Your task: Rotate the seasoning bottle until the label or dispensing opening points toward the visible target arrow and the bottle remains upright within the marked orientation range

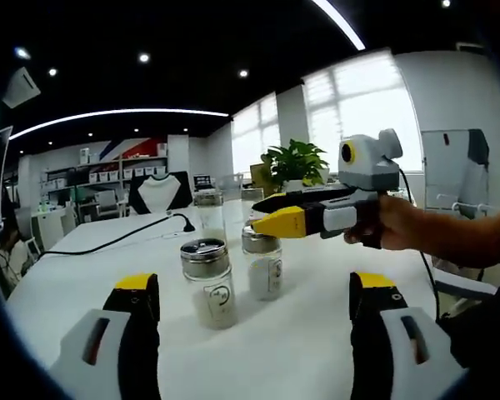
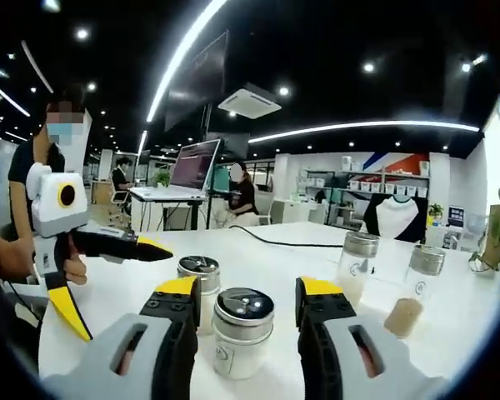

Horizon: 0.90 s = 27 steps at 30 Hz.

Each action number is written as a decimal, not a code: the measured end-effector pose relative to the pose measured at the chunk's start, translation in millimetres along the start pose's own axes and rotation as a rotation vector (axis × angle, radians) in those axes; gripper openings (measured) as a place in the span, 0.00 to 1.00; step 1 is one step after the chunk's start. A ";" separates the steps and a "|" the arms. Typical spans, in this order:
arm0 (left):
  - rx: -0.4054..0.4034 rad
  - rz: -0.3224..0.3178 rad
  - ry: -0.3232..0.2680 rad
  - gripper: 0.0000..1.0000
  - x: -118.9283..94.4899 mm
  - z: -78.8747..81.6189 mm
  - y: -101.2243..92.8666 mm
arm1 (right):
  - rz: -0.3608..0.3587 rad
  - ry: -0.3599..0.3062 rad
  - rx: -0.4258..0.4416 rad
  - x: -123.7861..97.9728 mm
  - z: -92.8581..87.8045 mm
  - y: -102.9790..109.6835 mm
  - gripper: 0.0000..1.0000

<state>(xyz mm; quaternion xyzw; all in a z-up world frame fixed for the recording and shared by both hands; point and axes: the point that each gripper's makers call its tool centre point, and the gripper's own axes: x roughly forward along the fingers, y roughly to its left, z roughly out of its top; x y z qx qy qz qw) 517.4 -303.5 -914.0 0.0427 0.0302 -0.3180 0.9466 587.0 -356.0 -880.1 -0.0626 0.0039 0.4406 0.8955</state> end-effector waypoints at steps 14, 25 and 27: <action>0.026 0.004 0.009 1.00 0.1 -2.0 1.8 | -0.219 0.022 -0.030 27.6 5.6 -75.9 0.58; 0.028 0.004 0.003 1.00 0.6 1.8 1.6 | -0.273 0.024 -0.017 64.2 -1.9 -120.8 0.49; 0.030 0.005 0.001 1.00 0.9 2.5 1.5 | -0.294 0.031 -0.015 70.5 -3.3 -128.6 0.49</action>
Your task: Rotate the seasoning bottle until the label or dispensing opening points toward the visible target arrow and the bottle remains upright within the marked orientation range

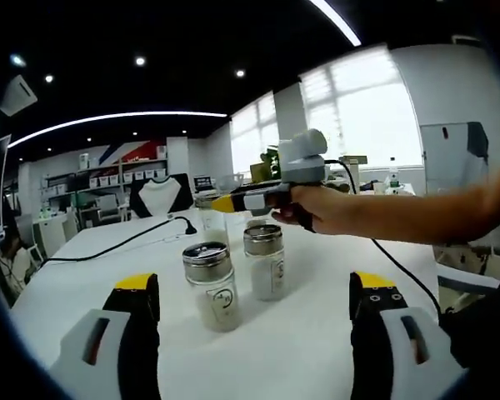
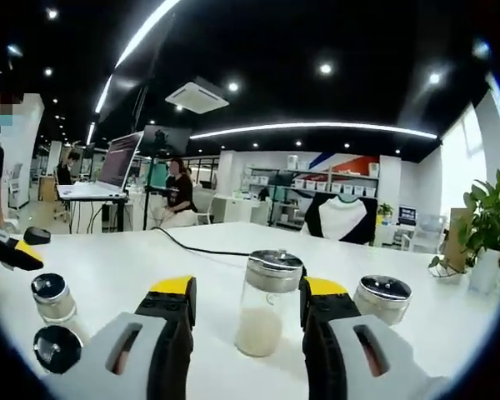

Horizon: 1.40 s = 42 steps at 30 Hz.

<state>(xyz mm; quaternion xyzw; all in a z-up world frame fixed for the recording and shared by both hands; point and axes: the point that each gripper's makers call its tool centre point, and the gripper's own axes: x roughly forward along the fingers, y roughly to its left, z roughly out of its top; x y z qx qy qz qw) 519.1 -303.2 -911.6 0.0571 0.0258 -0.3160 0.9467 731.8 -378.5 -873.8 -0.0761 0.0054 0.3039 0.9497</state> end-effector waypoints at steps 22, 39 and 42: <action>-0.004 0.004 0.015 1.00 0.3 -3.3 1.4 | -0.060 0.037 0.077 46.1 -18.5 -15.6 0.40; -0.019 0.038 -0.006 1.00 -6.4 5.4 12.5 | 0.013 0.000 0.066 27.8 4.2 -11.1 0.37; -0.019 0.048 -0.026 1.00 -9.0 12.3 14.6 | 0.044 -0.020 0.079 17.0 16.9 -7.4 0.37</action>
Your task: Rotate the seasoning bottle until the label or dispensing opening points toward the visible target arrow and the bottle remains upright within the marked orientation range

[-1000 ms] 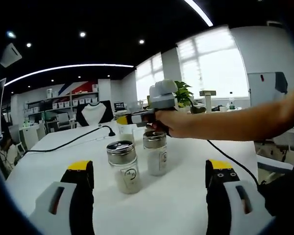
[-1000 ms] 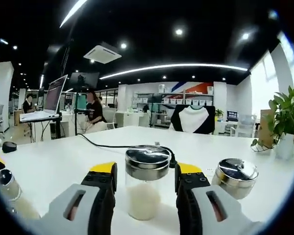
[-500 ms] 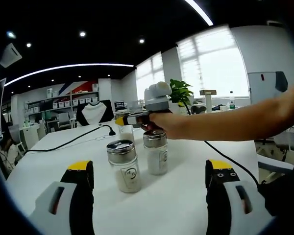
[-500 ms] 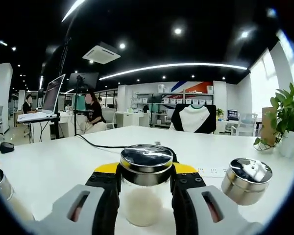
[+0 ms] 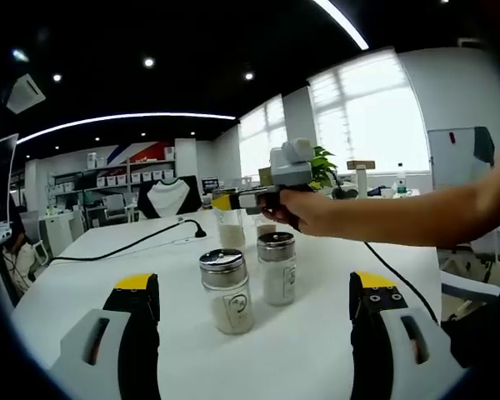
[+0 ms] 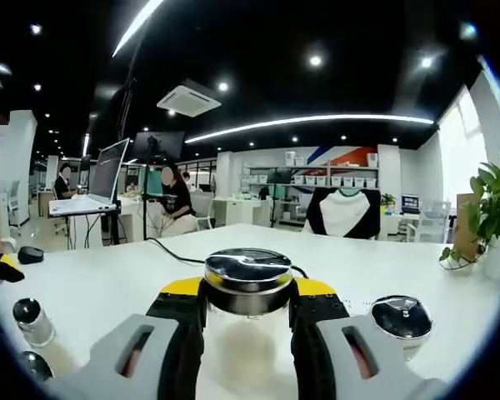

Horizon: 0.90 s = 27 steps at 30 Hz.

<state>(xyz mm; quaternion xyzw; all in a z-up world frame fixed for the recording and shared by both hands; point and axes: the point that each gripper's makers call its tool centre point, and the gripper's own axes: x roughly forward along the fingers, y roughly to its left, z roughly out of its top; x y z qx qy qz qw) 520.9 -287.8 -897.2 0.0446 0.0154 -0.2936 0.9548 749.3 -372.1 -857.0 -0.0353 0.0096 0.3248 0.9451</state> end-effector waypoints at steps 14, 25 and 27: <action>0.019 -0.010 -0.034 1.00 2.0 13.1 -12.4 | 0.041 -0.034 0.060 -58.7 19.2 9.7 0.37; 0.018 -0.076 -0.063 0.96 4.2 19.6 -31.5 | 0.038 -0.066 0.001 -104.7 18.0 27.9 0.36; 0.025 -0.095 -0.067 0.95 4.8 20.2 -37.0 | 0.040 -0.070 -0.006 -116.8 17.5 34.3 0.36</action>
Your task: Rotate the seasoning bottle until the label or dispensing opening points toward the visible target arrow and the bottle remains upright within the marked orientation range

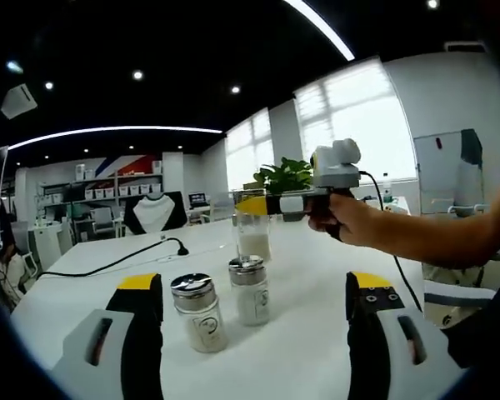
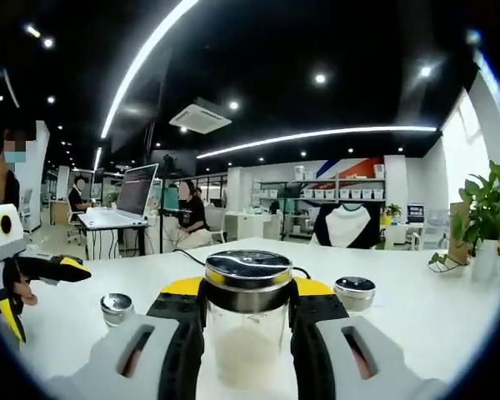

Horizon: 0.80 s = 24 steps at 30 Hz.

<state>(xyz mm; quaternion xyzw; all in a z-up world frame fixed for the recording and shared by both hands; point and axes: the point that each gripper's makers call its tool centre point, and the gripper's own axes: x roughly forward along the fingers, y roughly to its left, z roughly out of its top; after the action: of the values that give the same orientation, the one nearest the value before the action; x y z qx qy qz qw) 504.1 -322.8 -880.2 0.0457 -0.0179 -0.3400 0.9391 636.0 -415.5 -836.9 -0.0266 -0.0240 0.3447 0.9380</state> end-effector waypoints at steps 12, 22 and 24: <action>-0.021 -0.134 -0.018 0.88 10.2 -4.8 -39.8 | 0.020 -0.019 -0.085 -50.0 5.4 43.8 0.36; -0.067 -0.182 0.008 0.80 15.1 -20.6 -48.9 | 0.159 -0.030 -0.051 -72.4 -0.7 92.6 0.36; -0.079 -0.182 0.018 0.77 15.9 -24.5 -48.7 | 0.226 -0.040 -0.024 -75.2 -1.1 107.4 0.36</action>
<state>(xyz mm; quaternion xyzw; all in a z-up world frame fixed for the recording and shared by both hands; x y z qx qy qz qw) 487.0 -368.4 -909.3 0.0129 0.0081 -0.4240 0.9055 509.5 -382.5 -847.1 -0.0337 -0.0439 0.4485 0.8921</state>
